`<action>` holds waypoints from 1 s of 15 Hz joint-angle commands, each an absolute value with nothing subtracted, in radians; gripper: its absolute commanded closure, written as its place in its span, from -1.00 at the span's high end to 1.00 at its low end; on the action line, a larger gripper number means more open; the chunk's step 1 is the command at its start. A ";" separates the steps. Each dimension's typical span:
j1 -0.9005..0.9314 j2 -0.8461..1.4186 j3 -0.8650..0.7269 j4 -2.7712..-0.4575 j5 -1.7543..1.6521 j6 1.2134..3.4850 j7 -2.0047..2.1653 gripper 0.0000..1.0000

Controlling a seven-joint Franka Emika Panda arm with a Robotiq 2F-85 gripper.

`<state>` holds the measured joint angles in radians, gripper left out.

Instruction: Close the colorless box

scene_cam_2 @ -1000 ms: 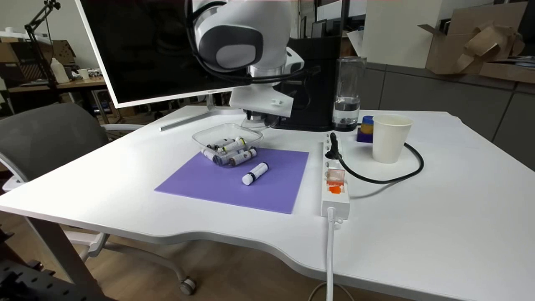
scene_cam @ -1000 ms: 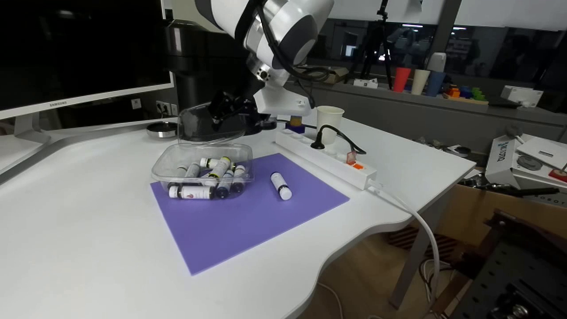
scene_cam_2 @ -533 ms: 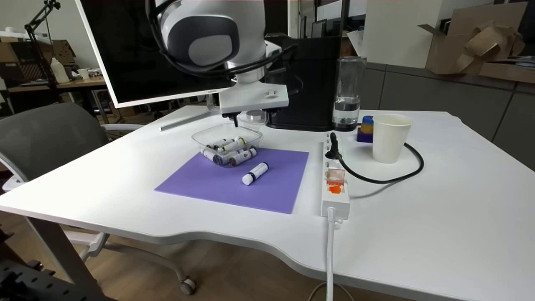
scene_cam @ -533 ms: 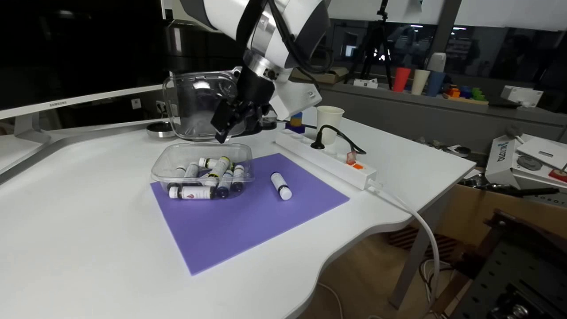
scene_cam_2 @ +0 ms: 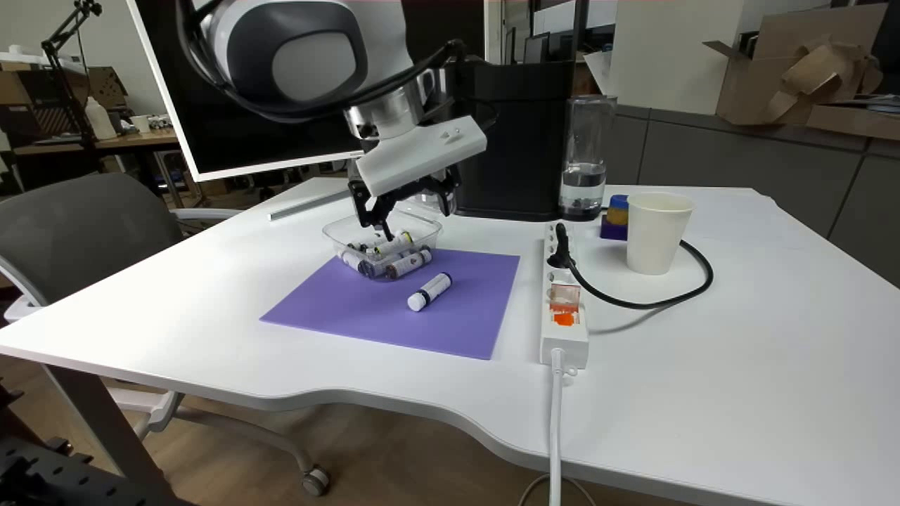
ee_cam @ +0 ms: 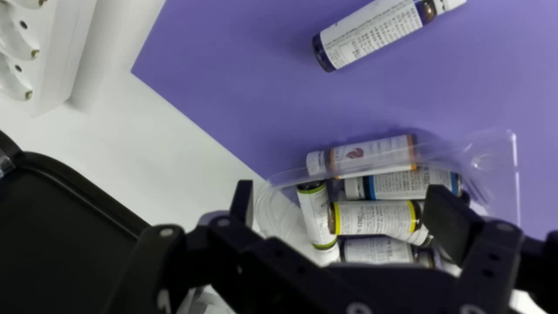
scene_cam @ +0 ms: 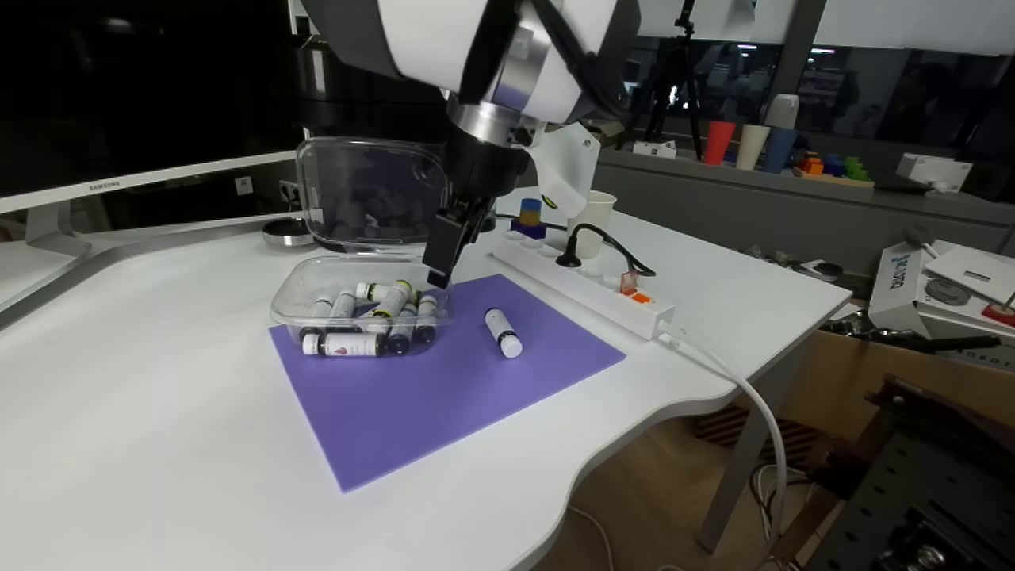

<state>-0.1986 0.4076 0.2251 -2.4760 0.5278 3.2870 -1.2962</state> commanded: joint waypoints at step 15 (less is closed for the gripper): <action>0.156 0.403 -0.314 -2.187 0.558 2.741 -1.077 1.00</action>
<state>0.2208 0.3755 -0.3371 -2.3043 0.4916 2.8853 -1.1083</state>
